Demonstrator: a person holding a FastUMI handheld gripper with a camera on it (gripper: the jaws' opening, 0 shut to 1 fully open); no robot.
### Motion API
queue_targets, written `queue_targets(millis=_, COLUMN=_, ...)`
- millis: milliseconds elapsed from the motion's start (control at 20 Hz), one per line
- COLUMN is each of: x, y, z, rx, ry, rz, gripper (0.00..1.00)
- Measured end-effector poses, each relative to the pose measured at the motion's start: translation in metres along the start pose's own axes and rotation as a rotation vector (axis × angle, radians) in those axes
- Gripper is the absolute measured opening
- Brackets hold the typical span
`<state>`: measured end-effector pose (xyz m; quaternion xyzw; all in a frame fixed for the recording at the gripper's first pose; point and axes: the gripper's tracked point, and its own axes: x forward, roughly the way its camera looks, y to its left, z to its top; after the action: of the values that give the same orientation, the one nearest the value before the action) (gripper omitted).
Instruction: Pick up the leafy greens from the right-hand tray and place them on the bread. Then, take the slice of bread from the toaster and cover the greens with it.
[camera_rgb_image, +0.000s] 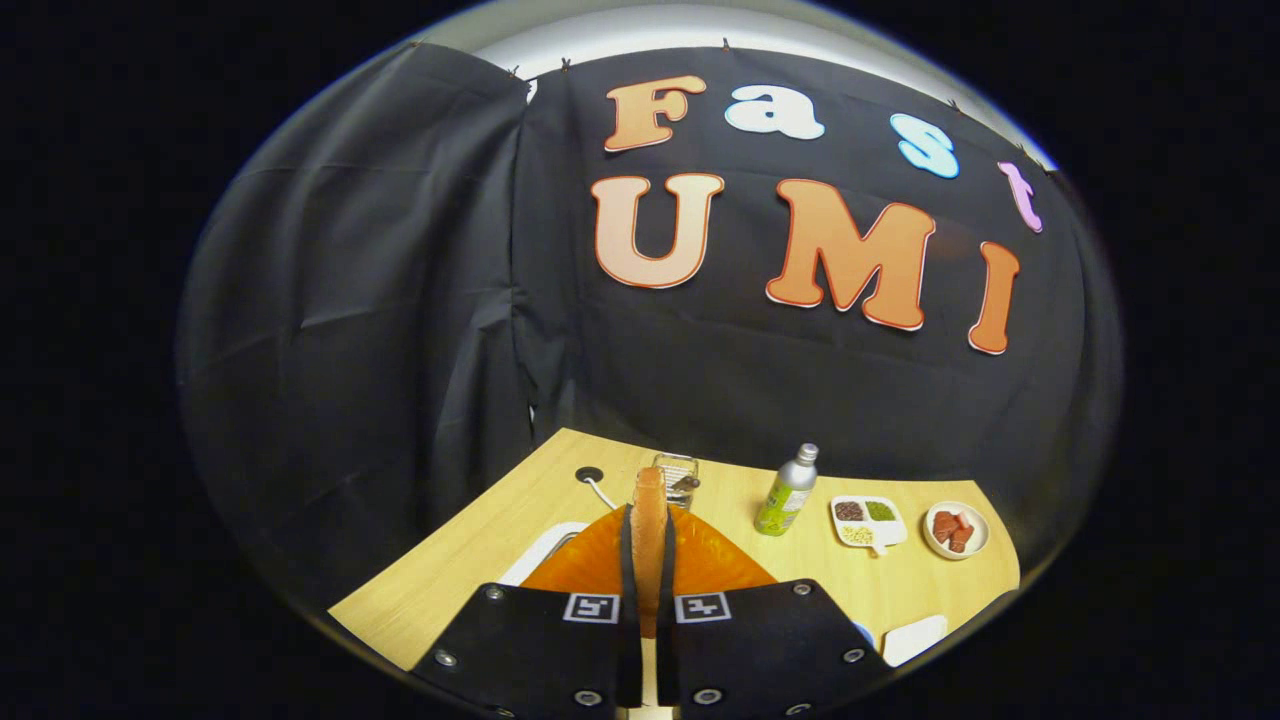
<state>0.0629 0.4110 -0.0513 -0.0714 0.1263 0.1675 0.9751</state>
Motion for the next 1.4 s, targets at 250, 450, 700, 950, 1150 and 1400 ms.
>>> queue_targets(millis=250, x=-0.011, y=-0.033, z=-0.011, rx=0.000, ry=0.013, rz=-0.034, gripper=0.06)
queue_targets(millis=450, x=-0.020, y=-0.059, z=-0.024, rx=0.003, ry=0.032, rz=-0.062, gripper=0.06)
queue_targets(millis=700, x=-0.027, y=-0.087, z=-0.040, rx=0.008, ry=0.050, rz=-0.085, gripper=0.06)
queue_targets(millis=950, x=-0.033, y=-0.109, z=-0.066, rx=0.026, ry=0.086, rz=-0.084, gripper=0.06)
queue_targets(millis=1150, x=-0.033, y=-0.121, z=-0.088, rx=0.026, ry=0.118, rz=-0.079, gripper=0.06)
queue_targets(millis=1400, x=-0.035, y=-0.130, z=-0.116, rx=0.032, ry=0.158, rz=-0.045, gripper=0.06)
